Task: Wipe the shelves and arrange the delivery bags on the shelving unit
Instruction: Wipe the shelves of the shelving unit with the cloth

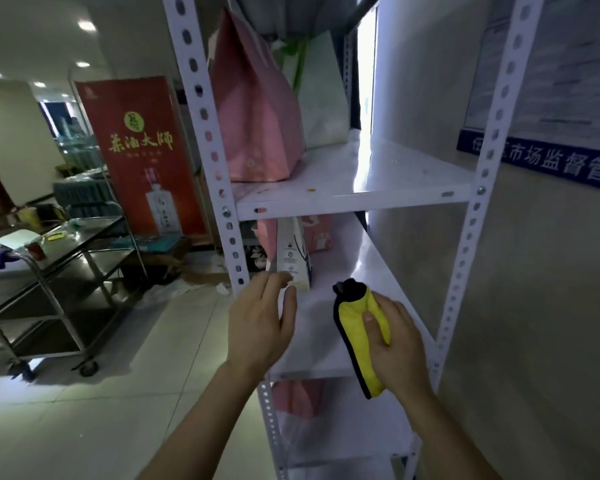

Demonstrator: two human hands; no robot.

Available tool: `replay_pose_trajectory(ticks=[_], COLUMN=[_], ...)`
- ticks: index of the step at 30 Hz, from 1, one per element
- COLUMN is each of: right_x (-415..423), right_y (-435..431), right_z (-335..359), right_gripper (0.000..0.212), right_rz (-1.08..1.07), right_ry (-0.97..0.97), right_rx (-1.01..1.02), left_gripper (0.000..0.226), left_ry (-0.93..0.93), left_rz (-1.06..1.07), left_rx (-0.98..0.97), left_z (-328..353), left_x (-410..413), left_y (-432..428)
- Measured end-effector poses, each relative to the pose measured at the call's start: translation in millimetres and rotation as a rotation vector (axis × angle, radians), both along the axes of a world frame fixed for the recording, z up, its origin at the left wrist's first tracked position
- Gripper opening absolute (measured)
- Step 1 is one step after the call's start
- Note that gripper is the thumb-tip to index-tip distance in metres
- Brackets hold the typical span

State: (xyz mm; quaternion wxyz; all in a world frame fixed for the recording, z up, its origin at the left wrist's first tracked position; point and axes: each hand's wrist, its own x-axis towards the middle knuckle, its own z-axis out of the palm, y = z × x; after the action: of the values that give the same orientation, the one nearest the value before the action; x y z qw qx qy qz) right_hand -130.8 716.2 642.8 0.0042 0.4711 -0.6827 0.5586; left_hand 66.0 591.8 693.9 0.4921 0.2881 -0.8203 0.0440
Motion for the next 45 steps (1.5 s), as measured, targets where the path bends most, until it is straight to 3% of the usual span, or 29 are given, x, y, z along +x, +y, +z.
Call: replay_pose_trajectory(ticks=[3,6,11,15,21,24,27,31,34,37,39,45], right_x=[19.2,29.0,25.2,9.5,-3.5,-5.8,-8.1,-9.0,-9.9,-10.0,-9.6,-8.0], right_y=[17.2,28.9,7.6,-33.1,-77.8,-83.5,-84.4,-84.4,-86.6,-86.4,-85.3,-77.0], right_z=[55.0,110.5,191.2,228.8,217.5,215.0,216.9,211.4,210.3,210.3,209.7,225.5], right_gripper=[0.042,0.039,0.04,0.042,0.037,0.035,0.035,0.035,0.036,0.04,0.036,0.036], right_rz=[-0.083,-0.117,-0.121,-0.149,-0.223,-0.246,-0.231,-0.233,-0.248,-0.249,-0.249,-0.156], right_ry=[0.098,0.19,0.375,0.509,0.605,0.534,0.514,0.538,0.54,0.548,0.545,0.522], right_rx=[-0.206,-0.325,-0.299,-0.189,0.079,0.089,0.075,0.035,0.039,0.031,0.038,0.142], left_gripper=[0.022,0.021,0.025,0.039,0.058,0.054,0.074,0.055,0.069,0.063,0.071,0.071], left_ry=[0.11,0.335,0.567,0.4,0.137,0.174,0.254,0.294,0.311,0.294,0.348,0.543], left_rz=[-0.008,-0.019,-0.084,-0.113,-0.286,-0.402,-0.383,-0.39,-0.389,-0.379,-0.371,-0.361], left_rx=[-0.068,-0.102,0.211,0.486,0.584,0.643,0.699,0.699,0.755,0.801,0.834,0.693], left_z=[39.8,85.1,148.6,168.8,175.6,173.6,169.4,168.2,171.2,172.0,169.1,172.5], left_x=[28.3,57.0,82.7,81.5,48.8,36.8,28.6,20.4,15.6,18.0,24.6,45.5], left_y=[4.3,2.4,-33.5,-82.3,-128.0,-129.8,-138.4,-141.9,-153.6,-155.1,-147.1,-122.2])
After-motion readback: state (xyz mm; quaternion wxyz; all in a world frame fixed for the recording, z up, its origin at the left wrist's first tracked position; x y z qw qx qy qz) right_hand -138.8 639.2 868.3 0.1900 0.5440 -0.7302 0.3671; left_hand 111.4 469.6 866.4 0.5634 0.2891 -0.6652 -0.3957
